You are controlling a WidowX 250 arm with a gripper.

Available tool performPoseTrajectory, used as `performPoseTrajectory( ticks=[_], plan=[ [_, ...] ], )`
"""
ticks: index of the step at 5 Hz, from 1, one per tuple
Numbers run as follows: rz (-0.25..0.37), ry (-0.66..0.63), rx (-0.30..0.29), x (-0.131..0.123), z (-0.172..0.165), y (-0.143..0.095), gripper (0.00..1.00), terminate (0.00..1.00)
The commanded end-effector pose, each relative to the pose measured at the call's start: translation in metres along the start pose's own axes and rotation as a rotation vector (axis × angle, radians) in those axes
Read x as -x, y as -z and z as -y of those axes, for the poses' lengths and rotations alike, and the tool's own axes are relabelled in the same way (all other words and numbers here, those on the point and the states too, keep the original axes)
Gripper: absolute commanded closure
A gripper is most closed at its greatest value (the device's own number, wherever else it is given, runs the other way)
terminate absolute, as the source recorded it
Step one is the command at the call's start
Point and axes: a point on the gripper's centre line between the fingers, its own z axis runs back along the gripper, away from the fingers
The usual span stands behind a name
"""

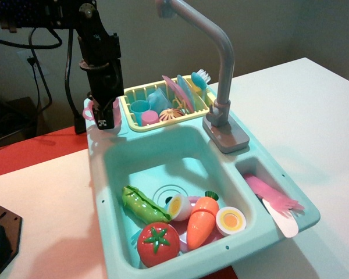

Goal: Put cup from counter to sink

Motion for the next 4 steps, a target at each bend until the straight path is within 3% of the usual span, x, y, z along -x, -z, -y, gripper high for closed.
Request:
performPoseTrajectory(
  ticks=[1, 2, 3, 4],
  plan=[
    [0.073, -0.004, -0.033, 0.0, 0.001, -0.023, 1.0, 0.0],
    [0.105, 0.024, -0.066, -0.007, 0.008, -0.032, 1.0, 0.0],
    [0.125, 0.126, -0.029, -0.024, 0.034, -0.039, 1.0, 0.0],
    [0.159, 0.215, -0.032, -0.034, 0.062, -0.047, 1.0, 0.0]
  ],
)
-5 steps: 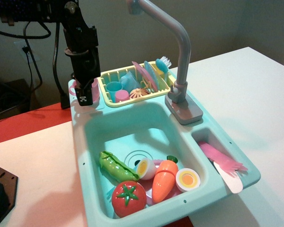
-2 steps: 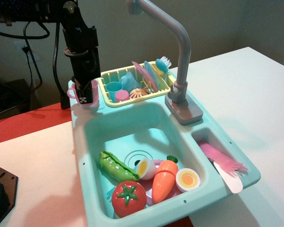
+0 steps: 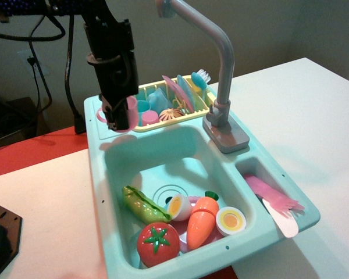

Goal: Put cup from counter to sink

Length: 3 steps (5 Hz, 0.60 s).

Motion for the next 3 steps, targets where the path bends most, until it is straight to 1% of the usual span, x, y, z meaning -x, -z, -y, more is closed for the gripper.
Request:
performPoseTrajectory(
  ticks=[1, 2, 3],
  plan=[
    [0.083, 0.068, -0.021, -0.018, 0.032, -0.016, 1.0, 0.0],
    [0.068, 0.082, 0.001, -0.023, 0.053, 0.001, 1.0, 0.0],
    [0.042, 0.06, -0.003, -0.025, 0.059, 0.023, 1.0, 0.0]
  ],
)
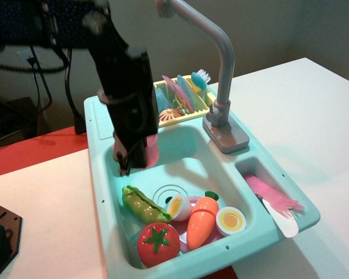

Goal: Put cup from counter to sink

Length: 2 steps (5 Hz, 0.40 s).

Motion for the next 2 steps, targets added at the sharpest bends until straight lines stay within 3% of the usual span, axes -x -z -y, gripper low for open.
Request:
performPoseTrajectory(
  ticks=[1, 2],
  plan=[
    [0.0, -0.035, -0.048, -0.003, -0.005, 0.022, 1.0, 0.0],
    [-0.021, -0.047, -0.053, -0.005, -0.005, 0.039, 1.0, 0.0]
  ],
)
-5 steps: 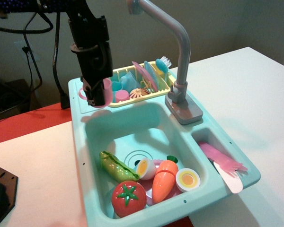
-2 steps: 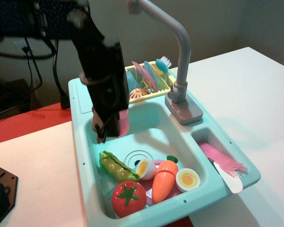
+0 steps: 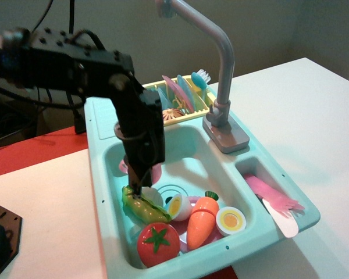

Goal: Put cup from counter to sink

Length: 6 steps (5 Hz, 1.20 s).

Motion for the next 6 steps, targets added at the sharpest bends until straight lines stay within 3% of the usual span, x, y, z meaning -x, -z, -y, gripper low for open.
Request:
performPoseTrajectory(
  ticks=[1, 2, 3, 4, 5, 6],
  plan=[
    [0.008, -0.033, -0.032, -0.005, -0.001, -0.006, 0.0, 0.0],
    [0.043, -0.149, -0.012, 0.009, -0.011, -0.024, 0.0, 0.0],
    [0.035, -0.166, -0.017, 0.018, -0.014, -0.037, 0.0, 0.0],
    [0.044, -0.167, -0.043, 0.023, -0.023, -0.073, 0.0, 0.0],
    [0.072, -0.189, -0.021, 0.035, -0.039, -0.104, 0.0, 0.0],
    [0.088, -0.248, -0.026, 0.062, -0.065, -0.116, 0.0, 1.0]
  ],
)
